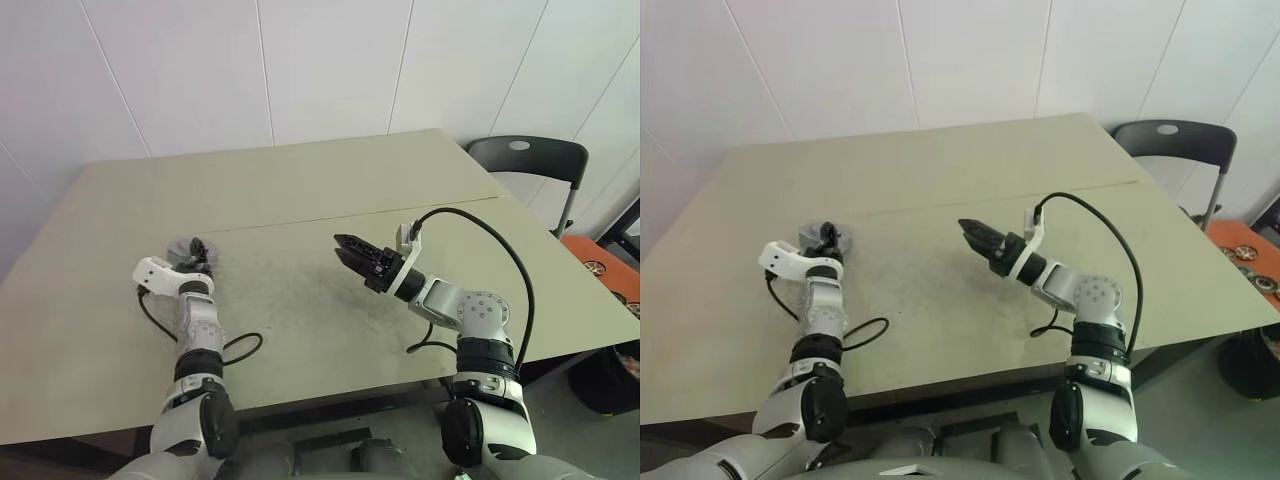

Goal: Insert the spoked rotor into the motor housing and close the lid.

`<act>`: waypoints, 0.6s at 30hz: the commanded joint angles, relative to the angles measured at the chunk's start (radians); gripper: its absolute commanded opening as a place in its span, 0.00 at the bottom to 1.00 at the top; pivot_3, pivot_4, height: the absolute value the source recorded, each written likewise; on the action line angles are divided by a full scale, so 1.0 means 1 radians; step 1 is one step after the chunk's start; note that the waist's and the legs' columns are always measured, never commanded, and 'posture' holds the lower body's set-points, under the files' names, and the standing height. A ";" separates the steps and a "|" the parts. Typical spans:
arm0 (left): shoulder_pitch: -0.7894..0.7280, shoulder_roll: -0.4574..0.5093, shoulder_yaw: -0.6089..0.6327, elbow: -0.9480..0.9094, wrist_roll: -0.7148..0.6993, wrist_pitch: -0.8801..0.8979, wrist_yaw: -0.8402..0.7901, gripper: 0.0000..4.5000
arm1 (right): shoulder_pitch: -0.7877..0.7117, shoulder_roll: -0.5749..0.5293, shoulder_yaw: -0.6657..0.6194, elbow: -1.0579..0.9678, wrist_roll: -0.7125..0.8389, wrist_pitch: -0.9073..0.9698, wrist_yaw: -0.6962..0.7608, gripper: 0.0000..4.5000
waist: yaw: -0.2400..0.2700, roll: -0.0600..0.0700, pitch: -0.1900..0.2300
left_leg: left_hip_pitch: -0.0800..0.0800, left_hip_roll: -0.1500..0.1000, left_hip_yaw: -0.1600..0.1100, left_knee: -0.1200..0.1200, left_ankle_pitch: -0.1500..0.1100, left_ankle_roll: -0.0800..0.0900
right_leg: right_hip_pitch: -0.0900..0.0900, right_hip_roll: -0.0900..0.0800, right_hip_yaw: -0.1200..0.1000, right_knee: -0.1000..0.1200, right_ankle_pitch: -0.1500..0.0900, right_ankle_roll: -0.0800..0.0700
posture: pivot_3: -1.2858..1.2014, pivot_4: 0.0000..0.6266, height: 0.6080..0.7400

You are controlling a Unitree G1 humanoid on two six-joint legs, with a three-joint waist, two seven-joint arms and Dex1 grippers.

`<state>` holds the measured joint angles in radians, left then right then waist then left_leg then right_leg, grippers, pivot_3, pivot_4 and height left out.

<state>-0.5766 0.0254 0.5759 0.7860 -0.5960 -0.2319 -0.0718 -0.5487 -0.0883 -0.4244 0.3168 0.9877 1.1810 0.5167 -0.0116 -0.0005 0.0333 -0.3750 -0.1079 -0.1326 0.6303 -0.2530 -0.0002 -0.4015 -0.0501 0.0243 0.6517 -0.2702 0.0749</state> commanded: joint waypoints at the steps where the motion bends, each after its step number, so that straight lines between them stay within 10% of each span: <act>1: -0.030 0.042 -0.003 0.009 0.063 -0.064 0.088 0.99 | -0.010 -0.007 0.004 -0.021 0.022 -0.012 0.016 0.71 | -0.002 0.000 0.000 | 0.000 0.000 0.000 0.000 0.000 0.000 | 0.000 0.000 0.000 0.000 0.000 0.000 | 0.52 0.00 1.00; 18: -0.018 0.076 -0.081 0.007 0.247 -0.110 0.272 0.99 | 0.001 -0.017 0.035 -0.025 0.015 -0.022 0.036 0.71 | 0.002 -0.001 0.000 | 0.001 0.000 0.000 0.001 0.000 0.000 | 0.001 0.000 0.000 0.001 0.000 0.000 | 0.52 0.00 1.00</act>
<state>-0.5844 0.0812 0.5323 0.8341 -0.3981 -0.3104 0.2029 -0.5377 -0.0997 -0.3959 0.3168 0.9872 1.1701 0.5347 -0.0098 -0.0010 0.0329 -0.3744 -0.1082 -0.1326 0.6308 -0.2530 -0.0003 -0.4010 -0.0501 0.0243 0.6525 -0.2699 0.0753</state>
